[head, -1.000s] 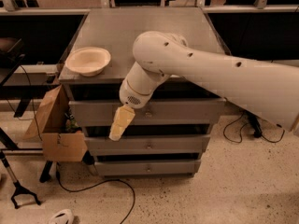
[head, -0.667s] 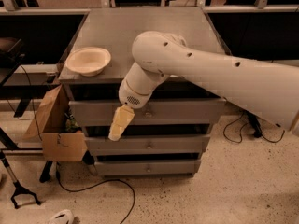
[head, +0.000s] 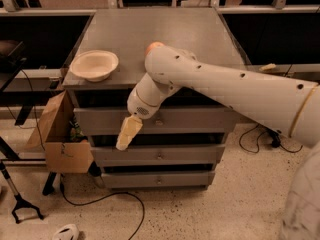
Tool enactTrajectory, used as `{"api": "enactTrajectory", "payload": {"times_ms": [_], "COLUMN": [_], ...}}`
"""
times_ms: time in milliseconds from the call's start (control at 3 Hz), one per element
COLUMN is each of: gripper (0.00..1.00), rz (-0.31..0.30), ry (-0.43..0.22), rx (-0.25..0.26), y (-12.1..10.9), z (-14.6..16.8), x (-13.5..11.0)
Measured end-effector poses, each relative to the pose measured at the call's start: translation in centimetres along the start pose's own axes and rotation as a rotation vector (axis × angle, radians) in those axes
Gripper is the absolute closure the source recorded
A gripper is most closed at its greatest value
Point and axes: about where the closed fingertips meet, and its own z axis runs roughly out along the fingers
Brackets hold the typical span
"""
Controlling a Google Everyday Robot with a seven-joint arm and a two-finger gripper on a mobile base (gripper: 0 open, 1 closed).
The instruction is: Open top drawer
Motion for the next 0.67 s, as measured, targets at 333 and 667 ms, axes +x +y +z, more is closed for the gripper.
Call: {"api": "enactTrajectory", "payload": {"times_ms": [333, 667], "gripper": [0.00, 0.00], "rz": [-0.014, -0.029], "ry": [-0.064, -0.089], "rx": [0.002, 0.009], "y": [-2.1, -3.8], "z": [1.6, 2.6], "x": [0.4, 0.5]}}
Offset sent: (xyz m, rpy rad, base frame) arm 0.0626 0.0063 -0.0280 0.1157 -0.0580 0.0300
